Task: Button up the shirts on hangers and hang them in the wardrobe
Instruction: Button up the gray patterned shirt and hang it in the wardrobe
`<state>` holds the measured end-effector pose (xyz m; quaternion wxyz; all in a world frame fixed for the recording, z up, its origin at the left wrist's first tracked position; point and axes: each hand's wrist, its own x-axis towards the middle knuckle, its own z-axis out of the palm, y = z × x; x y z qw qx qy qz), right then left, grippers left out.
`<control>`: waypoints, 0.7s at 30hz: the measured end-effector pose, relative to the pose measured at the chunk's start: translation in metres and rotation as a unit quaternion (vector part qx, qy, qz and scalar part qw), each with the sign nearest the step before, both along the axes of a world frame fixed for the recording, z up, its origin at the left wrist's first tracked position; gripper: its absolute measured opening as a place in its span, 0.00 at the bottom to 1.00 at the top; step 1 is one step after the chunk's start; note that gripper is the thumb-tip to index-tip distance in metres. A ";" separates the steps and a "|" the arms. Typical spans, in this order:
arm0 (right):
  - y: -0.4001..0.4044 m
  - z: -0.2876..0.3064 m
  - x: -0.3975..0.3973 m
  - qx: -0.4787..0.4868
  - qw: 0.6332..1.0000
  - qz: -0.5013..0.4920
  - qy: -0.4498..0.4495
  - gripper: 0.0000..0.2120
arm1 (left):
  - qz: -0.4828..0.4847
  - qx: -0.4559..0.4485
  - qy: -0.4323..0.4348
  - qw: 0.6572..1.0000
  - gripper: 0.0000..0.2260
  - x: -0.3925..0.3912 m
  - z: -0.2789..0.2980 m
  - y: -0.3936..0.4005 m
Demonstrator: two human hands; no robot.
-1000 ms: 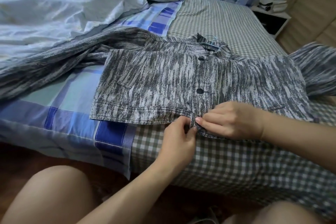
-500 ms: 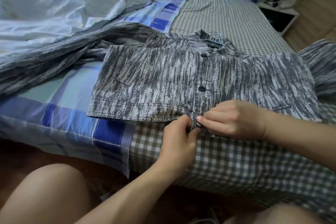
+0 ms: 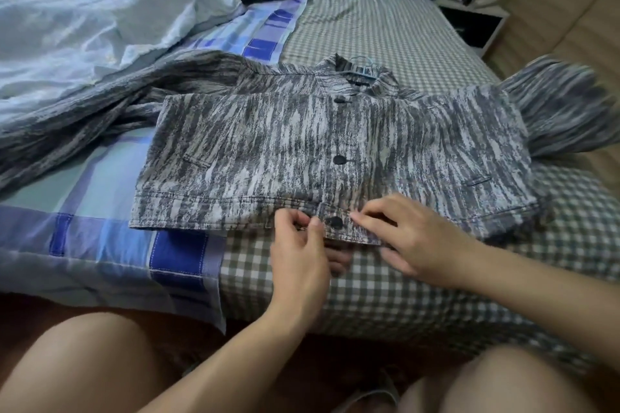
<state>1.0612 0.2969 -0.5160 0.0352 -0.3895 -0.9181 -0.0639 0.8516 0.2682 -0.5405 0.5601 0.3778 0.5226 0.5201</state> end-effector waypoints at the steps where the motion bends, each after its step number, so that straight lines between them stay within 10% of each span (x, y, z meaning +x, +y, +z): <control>1: -0.002 0.003 0.006 -0.010 1.000 -0.027 -0.010 0.31 | -0.030 0.031 0.077 0.996 0.04 -0.005 0.005 -0.006; 10: 0.050 0.100 0.019 0.043 0.987 -0.149 0.031 0.18 | -0.065 0.156 0.314 0.934 0.04 -0.074 0.111 0.053; 21: 0.324 0.068 0.019 -0.041 0.887 -0.454 0.076 0.10 | -0.235 0.229 0.729 0.601 0.30 -0.066 0.031 0.304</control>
